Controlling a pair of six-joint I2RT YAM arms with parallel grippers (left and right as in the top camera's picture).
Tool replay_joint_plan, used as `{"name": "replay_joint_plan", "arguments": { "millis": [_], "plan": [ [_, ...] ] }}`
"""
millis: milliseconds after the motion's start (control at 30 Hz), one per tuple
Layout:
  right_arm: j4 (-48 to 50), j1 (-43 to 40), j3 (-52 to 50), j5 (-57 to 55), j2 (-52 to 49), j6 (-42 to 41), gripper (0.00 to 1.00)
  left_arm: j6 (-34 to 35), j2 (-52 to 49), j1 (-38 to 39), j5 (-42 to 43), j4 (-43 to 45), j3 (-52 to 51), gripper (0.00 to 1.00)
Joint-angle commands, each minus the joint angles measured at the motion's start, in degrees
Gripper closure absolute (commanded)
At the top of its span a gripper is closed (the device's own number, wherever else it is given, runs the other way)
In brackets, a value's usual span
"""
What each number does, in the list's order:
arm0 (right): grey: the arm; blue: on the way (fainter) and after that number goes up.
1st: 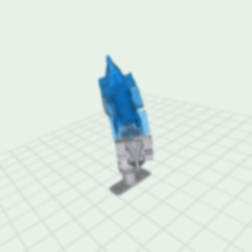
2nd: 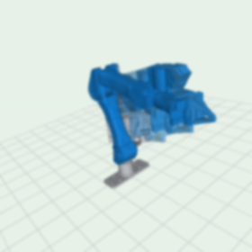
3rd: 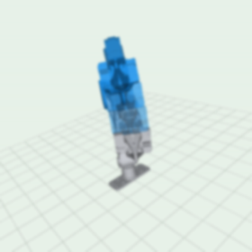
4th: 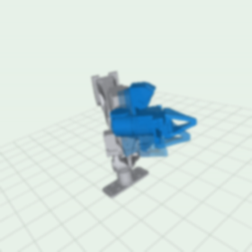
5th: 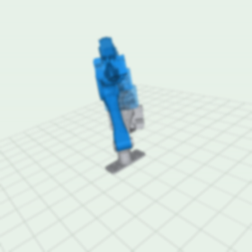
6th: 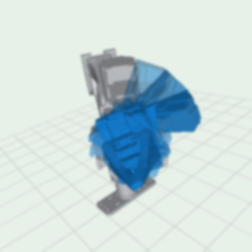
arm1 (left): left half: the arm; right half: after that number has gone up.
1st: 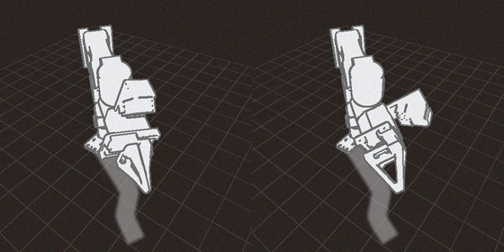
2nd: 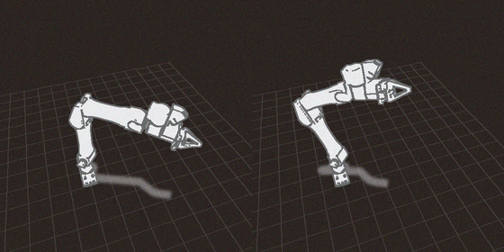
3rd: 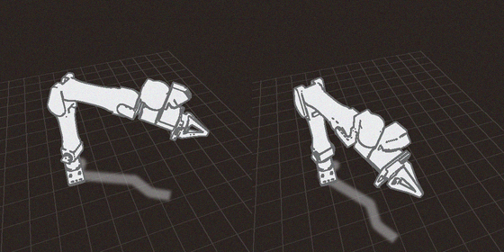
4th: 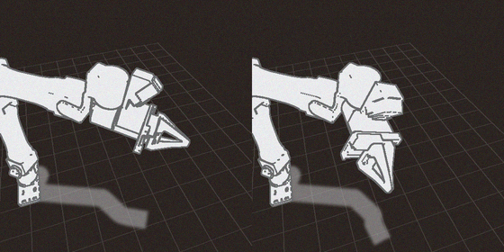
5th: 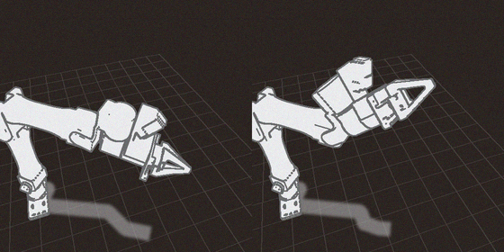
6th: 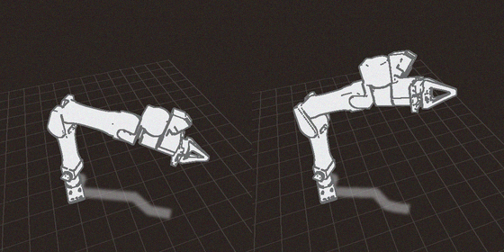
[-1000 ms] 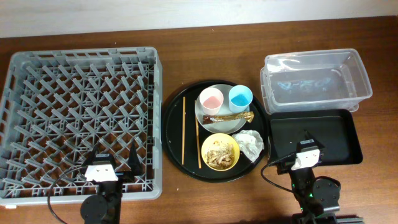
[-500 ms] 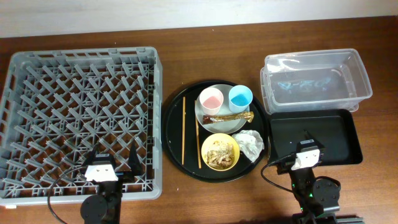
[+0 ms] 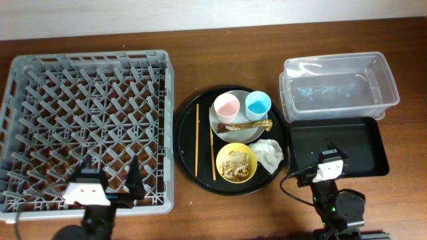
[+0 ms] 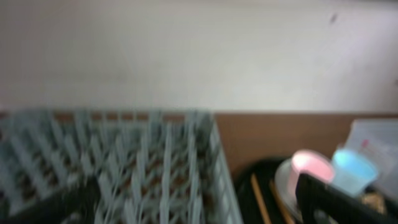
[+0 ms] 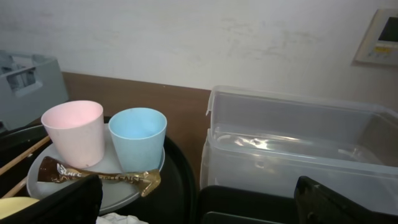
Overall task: Sort waste into correct bins and load items into the dishwasher rack
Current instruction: 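Reach the left gripper to the wooden chopsticks on the black tray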
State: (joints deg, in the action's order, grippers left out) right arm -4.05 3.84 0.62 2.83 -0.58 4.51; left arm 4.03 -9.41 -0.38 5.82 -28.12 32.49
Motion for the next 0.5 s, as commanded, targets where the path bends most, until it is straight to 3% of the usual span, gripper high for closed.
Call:
{"name": "replay_joint_plan", "arguments": {
  "millis": [0,100,200,300,333,367,433,467],
  "plan": [
    [-0.3,-0.2,-0.3,-0.3,0.3,0.0,0.01,-0.9,-16.8,0.3,9.0,-11.1,17.8,0.01],
    [-0.3,-0.2,-0.3,-0.3,0.3,0.0,0.01,-0.8,-37.8,0.3,12.1,-30.6,37.6,0.01],
    [-0.3,-0.2,-0.3,-0.3,0.3,0.0,0.01,-0.8,-52.5,0.3,23.0,-37.5,47.2,0.01],
    [-0.3,-0.2,-0.3,-0.3,0.3,0.0,0.01,-0.8,-62.2,0.7,33.2,-37.8,47.8,0.01],
    [-0.3,-0.2,-0.3,-0.3,0.3,0.0,0.01,-0.8,-66.4,1.9,34.3,-38.2,47.8,0.07],
    [-0.3,-0.2,-0.3,-0.3,0.3,0.0,0.01,-0.8,-69.4,3.7,35.4,-38.4,47.8,0.53],
    [-0.3,-0.2,-0.3,-0.3,0.3,0.0,0.01,3.4,-73.8,9.3,28.4,-37.7,47.8,0.82],
    [-0.3,-0.2,-0.3,-0.3,0.3,0.0,0.01,7.7,-75.2,12.6,20.0,-37.1,47.8,0.83]
  ]
}}
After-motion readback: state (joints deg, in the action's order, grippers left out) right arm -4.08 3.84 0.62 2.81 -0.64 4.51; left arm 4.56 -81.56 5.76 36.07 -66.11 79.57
